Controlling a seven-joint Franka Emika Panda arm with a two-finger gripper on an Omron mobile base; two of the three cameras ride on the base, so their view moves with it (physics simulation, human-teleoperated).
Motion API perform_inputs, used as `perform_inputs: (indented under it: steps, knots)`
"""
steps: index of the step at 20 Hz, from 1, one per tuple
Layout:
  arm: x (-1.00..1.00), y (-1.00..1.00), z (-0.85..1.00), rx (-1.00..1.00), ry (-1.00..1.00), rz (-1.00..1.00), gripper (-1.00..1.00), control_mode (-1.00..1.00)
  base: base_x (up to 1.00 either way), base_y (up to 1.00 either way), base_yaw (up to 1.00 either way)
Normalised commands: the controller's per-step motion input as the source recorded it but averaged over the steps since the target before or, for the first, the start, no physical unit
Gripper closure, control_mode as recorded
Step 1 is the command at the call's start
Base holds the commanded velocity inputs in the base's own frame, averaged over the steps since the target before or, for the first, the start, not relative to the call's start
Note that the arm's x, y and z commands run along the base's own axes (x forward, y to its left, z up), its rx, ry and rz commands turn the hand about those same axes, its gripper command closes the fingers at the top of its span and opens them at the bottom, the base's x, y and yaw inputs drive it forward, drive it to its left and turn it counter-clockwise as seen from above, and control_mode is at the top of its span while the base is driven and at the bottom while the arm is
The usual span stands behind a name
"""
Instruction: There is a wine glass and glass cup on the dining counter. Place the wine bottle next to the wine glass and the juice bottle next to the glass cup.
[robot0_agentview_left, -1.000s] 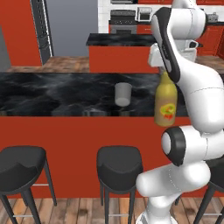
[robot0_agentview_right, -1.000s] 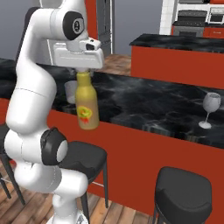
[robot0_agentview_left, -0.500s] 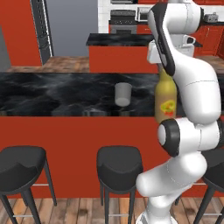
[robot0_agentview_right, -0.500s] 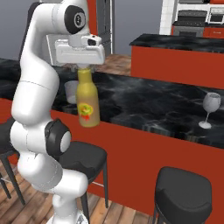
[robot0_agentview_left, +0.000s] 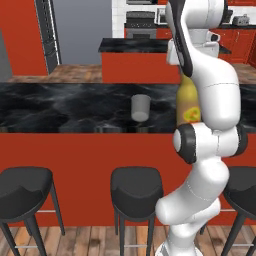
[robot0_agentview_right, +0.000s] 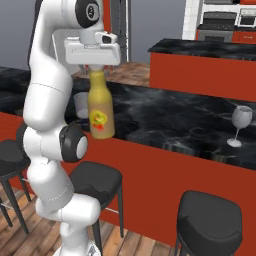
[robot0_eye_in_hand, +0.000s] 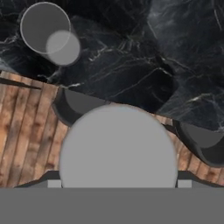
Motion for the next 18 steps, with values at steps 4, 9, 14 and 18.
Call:
perform_inputs:
  steps: [4,9,14,18]
  knots:
    - [0.00,0.00,0.26,0.00,0.00,0.02,1.00,-1.00,0.00,0.00,0.00]
    - [0.02,0.00,0.14,0.01,0.00,0.00,1.00,-1.00,0.00,0.00,0.00]
    - [-0.06,0.00,-0.06,0.11,0.00,0.01,1.00,-1.00,0.00,0.00,0.00]
    - [-0.08,0.00,-0.21,0.15,-0.03,0.00,1.00,-1.00,0.00,0.00,0.00]
